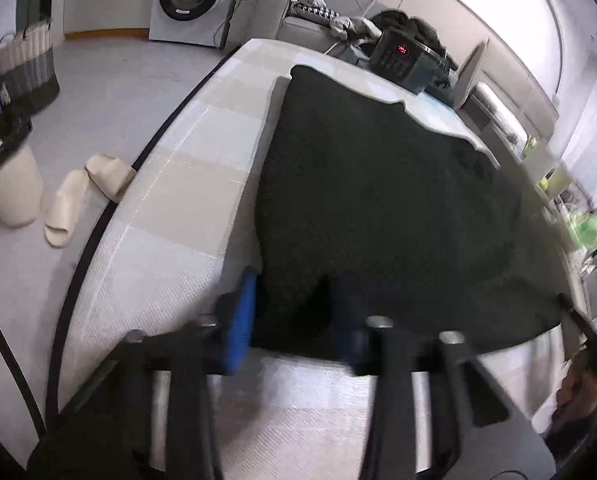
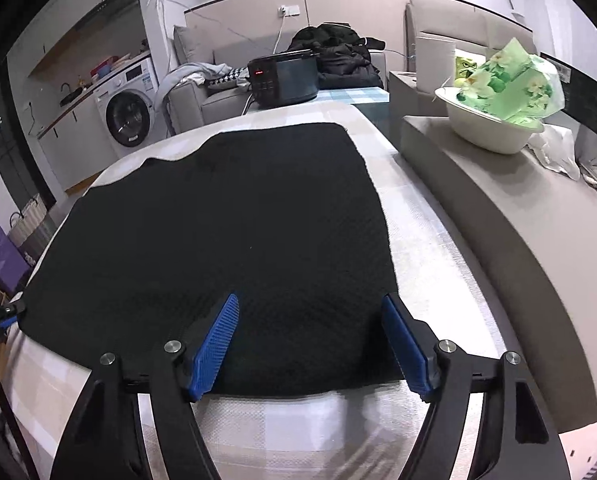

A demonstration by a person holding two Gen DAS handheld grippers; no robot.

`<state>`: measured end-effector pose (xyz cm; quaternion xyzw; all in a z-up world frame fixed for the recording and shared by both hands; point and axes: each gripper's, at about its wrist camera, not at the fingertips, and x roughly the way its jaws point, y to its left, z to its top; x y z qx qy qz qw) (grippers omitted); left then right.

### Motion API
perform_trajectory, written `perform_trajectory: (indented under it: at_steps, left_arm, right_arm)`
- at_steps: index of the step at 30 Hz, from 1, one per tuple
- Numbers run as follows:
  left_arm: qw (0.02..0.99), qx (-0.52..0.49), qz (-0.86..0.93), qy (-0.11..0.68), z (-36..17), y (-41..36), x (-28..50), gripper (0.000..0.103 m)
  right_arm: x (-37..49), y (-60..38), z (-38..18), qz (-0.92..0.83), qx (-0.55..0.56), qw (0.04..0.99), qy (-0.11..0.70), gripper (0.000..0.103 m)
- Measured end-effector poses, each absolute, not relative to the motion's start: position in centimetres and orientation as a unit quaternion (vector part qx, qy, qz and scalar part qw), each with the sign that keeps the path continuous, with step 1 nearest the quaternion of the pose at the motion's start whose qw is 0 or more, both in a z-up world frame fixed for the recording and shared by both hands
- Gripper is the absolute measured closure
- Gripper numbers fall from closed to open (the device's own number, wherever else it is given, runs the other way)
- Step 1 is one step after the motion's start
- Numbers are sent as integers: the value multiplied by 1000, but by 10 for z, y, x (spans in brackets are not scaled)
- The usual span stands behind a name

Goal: Fold small clothes
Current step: 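Close the left gripper on the edge of the shirt rectangle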

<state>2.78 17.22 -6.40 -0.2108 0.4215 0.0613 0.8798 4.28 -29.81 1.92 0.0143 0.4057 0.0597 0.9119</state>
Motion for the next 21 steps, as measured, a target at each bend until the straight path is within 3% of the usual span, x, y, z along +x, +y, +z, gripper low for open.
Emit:
perform_trajectory:
  at_steps: [1, 2, 8, 9, 11, 15, 17, 21]
  left_arm:
    - [879, -223, 51, 418, -64, 173, 28, 88]
    - [879, -229, 44, 417, -62, 174, 27, 91]
    - [863, -227, 66, 446, -59, 185, 17, 92]
    - [859, -228, 79, 451, -62, 188, 15, 90]
    - [850, -256, 85, 452, -65, 197, 8, 77]
    - [829, -313, 65, 458, -64, 208, -5, 66]
    - [819, -360, 45, 445, -64, 213, -11, 48]
    - [804, -406, 23, 433, -74, 210, -11, 46]
  right_arm:
    - [43, -298, 19, 61, 13, 912, 406, 28]
    - [42, -298, 19, 60, 11, 912, 406, 28]
    - [44, -304, 18, 49, 16, 912, 406, 28]
    - [44, -306, 17, 48, 17, 912, 408, 28]
    - [44, -307, 16, 46, 17, 911, 409, 28]
    - [44, -309, 20, 47, 16, 913, 406, 28]
    - [44, -310, 21, 47, 18, 914, 403, 28]
    - [44, -309, 20, 47, 17, 914, 403, 28]
